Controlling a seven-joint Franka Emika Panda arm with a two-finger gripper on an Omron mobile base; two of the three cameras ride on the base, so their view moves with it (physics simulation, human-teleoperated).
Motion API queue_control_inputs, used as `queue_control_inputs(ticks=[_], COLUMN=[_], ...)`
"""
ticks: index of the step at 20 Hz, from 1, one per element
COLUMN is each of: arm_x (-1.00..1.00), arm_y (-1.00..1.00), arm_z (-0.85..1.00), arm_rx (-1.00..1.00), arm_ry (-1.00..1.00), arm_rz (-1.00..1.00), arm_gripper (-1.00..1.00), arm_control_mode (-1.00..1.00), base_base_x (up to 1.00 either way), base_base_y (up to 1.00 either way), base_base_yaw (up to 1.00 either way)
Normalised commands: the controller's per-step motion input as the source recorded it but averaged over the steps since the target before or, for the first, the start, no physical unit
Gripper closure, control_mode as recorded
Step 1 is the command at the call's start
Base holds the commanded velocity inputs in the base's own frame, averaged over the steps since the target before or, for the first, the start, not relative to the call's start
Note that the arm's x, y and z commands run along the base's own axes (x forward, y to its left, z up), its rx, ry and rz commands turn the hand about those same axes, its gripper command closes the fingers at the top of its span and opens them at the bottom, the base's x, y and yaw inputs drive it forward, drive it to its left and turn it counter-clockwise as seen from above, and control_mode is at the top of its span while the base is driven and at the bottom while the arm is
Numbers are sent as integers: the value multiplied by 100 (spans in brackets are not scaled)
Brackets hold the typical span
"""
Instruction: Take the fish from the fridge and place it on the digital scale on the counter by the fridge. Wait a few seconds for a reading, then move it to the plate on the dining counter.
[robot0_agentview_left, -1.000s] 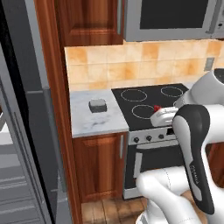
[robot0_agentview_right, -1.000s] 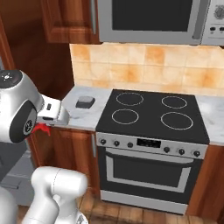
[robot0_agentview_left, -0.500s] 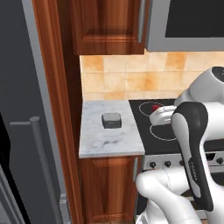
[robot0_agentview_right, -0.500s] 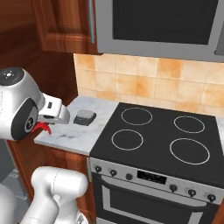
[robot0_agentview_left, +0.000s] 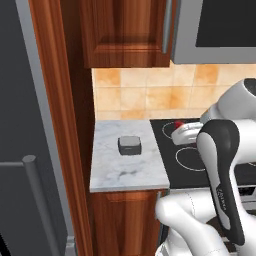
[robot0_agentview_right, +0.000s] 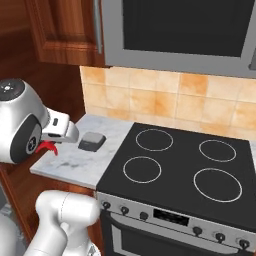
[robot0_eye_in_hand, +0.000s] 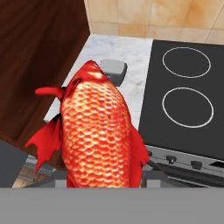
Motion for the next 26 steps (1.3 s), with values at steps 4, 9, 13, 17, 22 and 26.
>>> queue_control_inputs(ticks=[4,9,13,17,22,26], arm_x=[0,0,0,9,34,57], arm_y=[0,0,0,0,22,25], arm_z=[0,0,0,-33,-68,-73], arm_rx=[0,0,0,0,0,0], arm_ry=[0,0,0,2,11,2], arm_rz=[0,0,0,0,0,0], arm_gripper=[100,100,100,100,100,100], arm_control_mode=[100,100,100,-100,-100,-100], base_base_x=[33,11,0,0,0,0], base_base_y=[11,1,0,0,0,0], base_base_yaw=[0,0,0,0,0,0])
